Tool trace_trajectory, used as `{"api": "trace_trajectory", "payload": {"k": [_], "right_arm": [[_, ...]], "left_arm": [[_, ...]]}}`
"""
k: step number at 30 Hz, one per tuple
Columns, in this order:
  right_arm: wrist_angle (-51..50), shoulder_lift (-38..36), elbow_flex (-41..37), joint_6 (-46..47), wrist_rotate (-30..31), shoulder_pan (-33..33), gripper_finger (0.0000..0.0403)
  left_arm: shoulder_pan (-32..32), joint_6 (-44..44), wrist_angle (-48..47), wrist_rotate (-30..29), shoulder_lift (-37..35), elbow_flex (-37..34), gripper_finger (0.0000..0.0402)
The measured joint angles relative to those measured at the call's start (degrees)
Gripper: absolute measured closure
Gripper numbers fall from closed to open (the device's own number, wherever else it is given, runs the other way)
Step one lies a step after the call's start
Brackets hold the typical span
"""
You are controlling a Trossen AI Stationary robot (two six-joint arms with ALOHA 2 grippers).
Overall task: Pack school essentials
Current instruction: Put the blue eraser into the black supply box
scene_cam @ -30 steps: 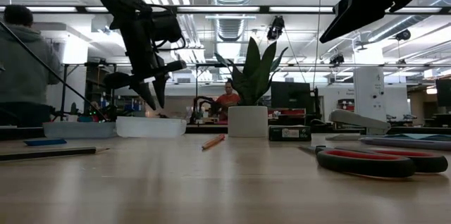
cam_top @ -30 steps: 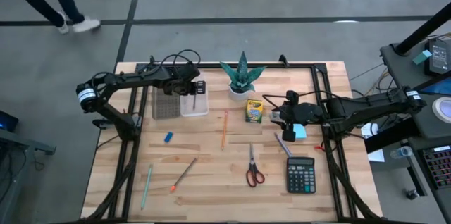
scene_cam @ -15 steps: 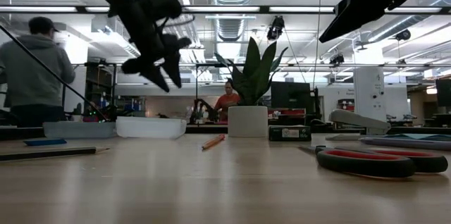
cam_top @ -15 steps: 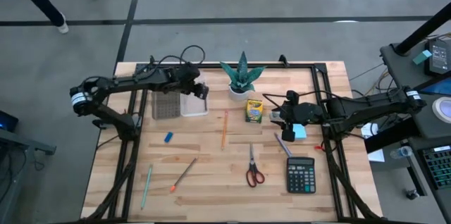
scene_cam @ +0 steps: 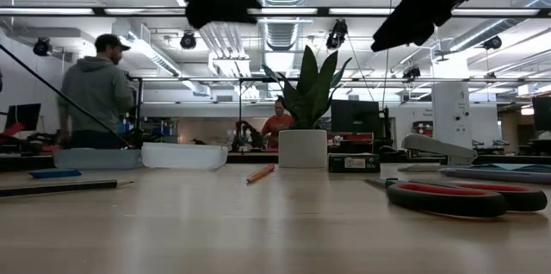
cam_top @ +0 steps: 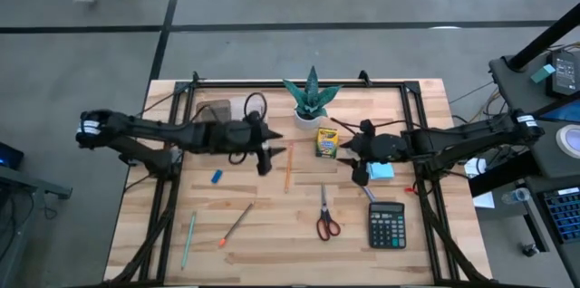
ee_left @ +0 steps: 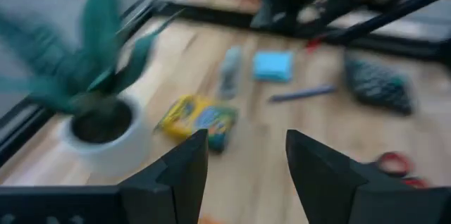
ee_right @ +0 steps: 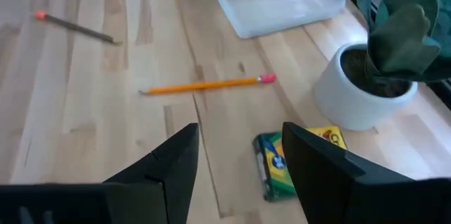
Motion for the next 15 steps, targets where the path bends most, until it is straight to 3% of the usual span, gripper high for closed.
{"api": "trace_trajectory", "payload": {"k": [7,15], "right_arm": [[-0.2,2.3,0.0,10.5,0.6,0.0,0.0209],[-0.3,4.8,0.0,11.3,0.6,0.0,0.0209]], "left_arm": [[-7.4,-0.1,3.2,0.1,-0.4,0.2,0.0228],[-9.7,-0.4,6.1,0.0,-0.5,0.3,0.0228]]}}
